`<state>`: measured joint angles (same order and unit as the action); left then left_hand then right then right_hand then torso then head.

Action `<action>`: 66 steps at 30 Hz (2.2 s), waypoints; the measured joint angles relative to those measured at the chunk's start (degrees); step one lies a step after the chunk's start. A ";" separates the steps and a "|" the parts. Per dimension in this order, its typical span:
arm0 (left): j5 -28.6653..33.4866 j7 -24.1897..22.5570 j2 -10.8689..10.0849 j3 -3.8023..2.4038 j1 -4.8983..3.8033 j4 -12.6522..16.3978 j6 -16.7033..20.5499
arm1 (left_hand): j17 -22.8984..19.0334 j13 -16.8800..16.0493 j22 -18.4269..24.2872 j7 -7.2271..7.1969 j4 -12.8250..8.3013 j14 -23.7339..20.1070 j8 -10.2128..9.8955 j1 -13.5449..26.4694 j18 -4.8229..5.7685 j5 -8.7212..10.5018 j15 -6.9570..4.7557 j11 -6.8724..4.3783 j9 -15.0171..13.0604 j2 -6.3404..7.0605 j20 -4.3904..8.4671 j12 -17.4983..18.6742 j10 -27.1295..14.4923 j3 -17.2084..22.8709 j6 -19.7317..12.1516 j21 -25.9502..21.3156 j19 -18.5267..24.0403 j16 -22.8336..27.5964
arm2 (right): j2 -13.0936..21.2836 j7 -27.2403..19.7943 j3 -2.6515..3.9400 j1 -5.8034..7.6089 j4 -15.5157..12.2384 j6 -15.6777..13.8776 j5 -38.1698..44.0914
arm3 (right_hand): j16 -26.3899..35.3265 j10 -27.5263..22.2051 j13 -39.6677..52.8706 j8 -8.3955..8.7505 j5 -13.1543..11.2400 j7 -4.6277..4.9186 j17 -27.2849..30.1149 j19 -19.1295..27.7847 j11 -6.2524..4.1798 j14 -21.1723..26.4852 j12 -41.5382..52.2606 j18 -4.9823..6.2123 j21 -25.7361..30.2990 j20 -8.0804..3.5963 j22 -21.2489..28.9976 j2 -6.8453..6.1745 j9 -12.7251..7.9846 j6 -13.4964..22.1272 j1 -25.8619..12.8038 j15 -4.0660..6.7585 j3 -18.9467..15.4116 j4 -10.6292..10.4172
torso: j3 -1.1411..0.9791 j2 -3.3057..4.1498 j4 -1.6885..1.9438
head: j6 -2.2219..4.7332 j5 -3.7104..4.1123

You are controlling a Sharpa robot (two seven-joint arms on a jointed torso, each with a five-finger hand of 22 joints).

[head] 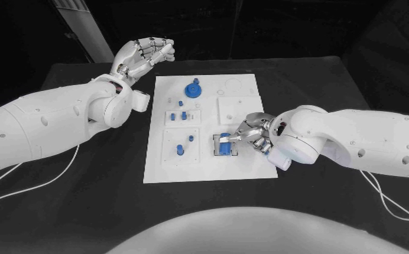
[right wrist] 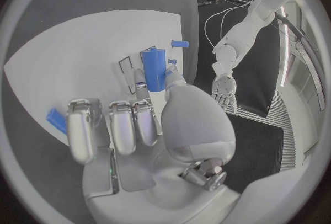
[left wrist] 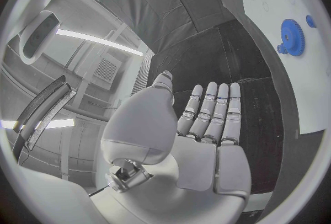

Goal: Assemble the parts on the task board

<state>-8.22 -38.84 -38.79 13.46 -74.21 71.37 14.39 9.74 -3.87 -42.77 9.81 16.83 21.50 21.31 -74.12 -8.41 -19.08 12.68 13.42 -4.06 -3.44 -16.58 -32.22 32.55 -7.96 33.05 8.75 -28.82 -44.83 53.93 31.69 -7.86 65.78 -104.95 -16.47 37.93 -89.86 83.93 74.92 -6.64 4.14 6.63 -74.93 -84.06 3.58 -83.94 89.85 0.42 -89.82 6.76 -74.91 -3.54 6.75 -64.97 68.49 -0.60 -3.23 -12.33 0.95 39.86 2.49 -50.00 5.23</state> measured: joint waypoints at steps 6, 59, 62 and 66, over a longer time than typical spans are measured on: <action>0.00 0.00 0.05 0.00 0.00 -0.03 -0.04 | -0.06 0.00 0.00 0.00 0.00 -0.20 0.00 -0.19 0.00 0.00 -0.20 0.00 0.00 -0.19 0.00 0.00 0.00 0.00 0.00 0.00 0.00 0.00 | -0.07 0.06 0.00 0.00 -0.03 0.42 0.60 | 0.00 0.20 0.00 0.00 -0.94 -0.03 0.00 0.21 -0.24 -0.07 0.00 0.00 0.00 -0.21 0.00 -2.54 0.79 -0.92 -0.38 0.36 -2.03 -3.52 | 0.00 0.02 -0.02 | 0.00 -0.01; 0.00 0.00 0.39 0.00 0.34 -0.90 -0.38 | -0.29 -0.02 0.09 -0.21 -0.16 -0.19 0.23 -0.20 0.00 -0.51 -0.19 0.00 0.00 -0.19 0.00 -0.21 0.01 -0.15 -0.21 0.00 0.00 -0.21 | 18.20 -4.37 -0.04 0.66 -7.43 -2.47 21.46 | 0.00 0.01 0.00 -18.67 10.85 0.06 0.00 0.12 -0.81 0.00 0.00 0.01 0.00 -2.15 0.00 2.48 18.31 13.36 2.29 2.23 -4.78 -4.13 | 0.02 -0.02 -0.07 | 0.00 4.71; 0.00 0.00 0.41 0.00 0.39 -0.89 -0.38 | -0.29 -0.02 0.09 -0.20 -0.16 -0.19 0.23 -0.20 0.00 -0.51 -0.19 0.00 0.00 -0.19 0.00 -0.21 0.01 -0.15 -0.21 0.00 0.00 -0.21 | 18.29 -1.90 -0.05 0.63 -7.45 -0.82 24.33 | 0.00 0.01 0.00 -19.61 10.85 0.03 0.00 0.12 -0.81 0.00 0.00 0.01 0.00 -2.15 0.00 2.75 18.92 13.72 2.02 2.23 -5.07 -4.11 | -0.02 -0.01 -0.07 | 0.00 5.15; 0.00 0.00 0.35 0.00 0.45 -0.84 -0.38 | -0.29 -0.02 0.08 -0.20 -0.16 -0.19 0.23 -0.20 0.00 -0.51 -0.19 0.00 0.00 -0.19 0.00 -0.21 0.01 -0.15 -0.20 0.00 0.00 -0.22 | 17.73 1.01 -0.06 0.59 -7.26 1.45 27.50 | 0.00 0.01 0.00 -20.63 10.85 0.03 0.00 0.12 -0.81 -0.11 0.00 0.00 0.00 -2.15 0.00 2.75 19.45 13.72 2.02 2.12 -5.22 -3.96 | -0.06 0.00 -0.07 | 0.00 5.44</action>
<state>-8.22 -38.84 -38.44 13.46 -73.76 70.54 14.01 9.45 -3.89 -42.69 9.60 16.67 21.31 21.55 -74.32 -8.41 -19.58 12.50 13.42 -4.06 -3.63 -16.58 -32.43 32.56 -8.11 32.85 8.76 -28.82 -45.05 71.66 32.70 -7.92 66.37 -112.21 -15.02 65.43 -89.86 83.94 74.92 -27.26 14.99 6.66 -74.93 -83.95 2.78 -84.05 89.85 0.42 -89.82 4.61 -74.91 -0.79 26.20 -51.25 70.51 1.52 -8.46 -16.28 0.89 39.86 2.43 -50.00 10.67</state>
